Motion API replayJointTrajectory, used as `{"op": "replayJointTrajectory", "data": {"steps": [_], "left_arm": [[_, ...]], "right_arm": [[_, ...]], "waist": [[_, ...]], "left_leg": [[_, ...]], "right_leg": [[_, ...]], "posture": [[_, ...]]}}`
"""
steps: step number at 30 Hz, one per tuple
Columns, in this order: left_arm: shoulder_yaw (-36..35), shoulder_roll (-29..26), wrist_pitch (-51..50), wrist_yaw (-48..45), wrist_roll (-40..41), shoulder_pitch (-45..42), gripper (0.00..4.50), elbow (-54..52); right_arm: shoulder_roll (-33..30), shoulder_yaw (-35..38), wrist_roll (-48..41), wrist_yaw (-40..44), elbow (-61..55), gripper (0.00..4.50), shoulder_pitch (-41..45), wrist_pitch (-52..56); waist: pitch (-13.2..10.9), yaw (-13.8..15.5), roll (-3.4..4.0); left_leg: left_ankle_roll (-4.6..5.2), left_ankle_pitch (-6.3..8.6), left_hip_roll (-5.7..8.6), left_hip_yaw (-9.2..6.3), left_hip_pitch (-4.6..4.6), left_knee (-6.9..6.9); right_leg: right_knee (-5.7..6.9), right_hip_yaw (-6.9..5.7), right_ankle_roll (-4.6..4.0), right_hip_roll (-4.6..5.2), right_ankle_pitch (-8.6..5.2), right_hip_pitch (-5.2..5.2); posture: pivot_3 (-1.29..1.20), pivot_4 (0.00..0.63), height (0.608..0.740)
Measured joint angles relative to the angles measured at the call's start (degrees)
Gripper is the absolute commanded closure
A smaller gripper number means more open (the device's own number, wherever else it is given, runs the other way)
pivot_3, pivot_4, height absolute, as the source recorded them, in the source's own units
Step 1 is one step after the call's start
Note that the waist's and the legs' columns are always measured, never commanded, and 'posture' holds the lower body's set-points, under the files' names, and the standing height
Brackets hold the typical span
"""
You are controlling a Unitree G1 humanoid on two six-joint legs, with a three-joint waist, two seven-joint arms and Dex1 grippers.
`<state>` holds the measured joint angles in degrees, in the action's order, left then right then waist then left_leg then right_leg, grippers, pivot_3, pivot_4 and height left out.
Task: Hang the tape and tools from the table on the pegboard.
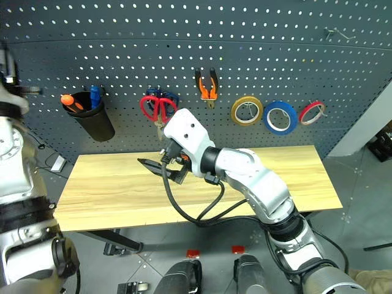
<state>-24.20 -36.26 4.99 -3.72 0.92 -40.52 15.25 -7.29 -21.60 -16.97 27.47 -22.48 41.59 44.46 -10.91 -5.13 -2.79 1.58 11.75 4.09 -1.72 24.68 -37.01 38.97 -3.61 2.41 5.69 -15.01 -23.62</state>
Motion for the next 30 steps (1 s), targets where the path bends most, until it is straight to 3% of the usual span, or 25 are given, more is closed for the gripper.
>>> {"op": "replayJointTrajectory", "data": {"steps": [6,11,24,30], "left_arm": [[2.6,-0.7,10.2,0.6,-1.2,-7.4,3.64,16.8],[4.2,0.1,14.7,1.8,-1.6,-8.3,3.64,23.7],[4.8,0.5,18.4,3.3,-0.9,-7.0,3.64,26.1],[4.3,0.5,17.9,4.6,-0.7,-3.8,3.64,23.2]], "right_arm": [[1.9,-0.2,0.8,-1.5,0.6,0.00,0.4,-0.2],[3.4,-0.7,1.8,-2.2,0.6,0.00,0.4,-0.2],[6.5,0.3,-0.1,-2.6,0.3,0.00,0.4,-0.1],[11.1,5.1,-2.6,-3.8,0.2,0.00,2.7,-1.1]], "waist": [[0.0,-1.3,-0.04],[0.0,-2.7,-0.04],[0.1,-4.5,-0.05],[0.5,-4.9,-0.05]], "left_leg": [[-0.10,-0.06,0.00,0.13,0.12,0.03],[-0.10,-0.06,-0.01,0.14,0.13,0.03],[0.01,0.01,-0.04,0.14,0.12,0.00],[0.00,0.00,-0.05,0.14,0.12,0.00]], "right_leg": [[-0.01,0.04,0.00,0.03,0.00,0.03],[0.02,0.04,0.00,0.03,0.00,0.04],[0.10,0.09,0.01,0.03,0.01,0.03],[0.13,0.15,0.00,0.02,0.01,0.01]], "posture": [[-0.25,0.110,0.740],[-0.27,0.117,0.740],[-0.27,0.115,0.740],[-0.27,0.105,0.740]]}}
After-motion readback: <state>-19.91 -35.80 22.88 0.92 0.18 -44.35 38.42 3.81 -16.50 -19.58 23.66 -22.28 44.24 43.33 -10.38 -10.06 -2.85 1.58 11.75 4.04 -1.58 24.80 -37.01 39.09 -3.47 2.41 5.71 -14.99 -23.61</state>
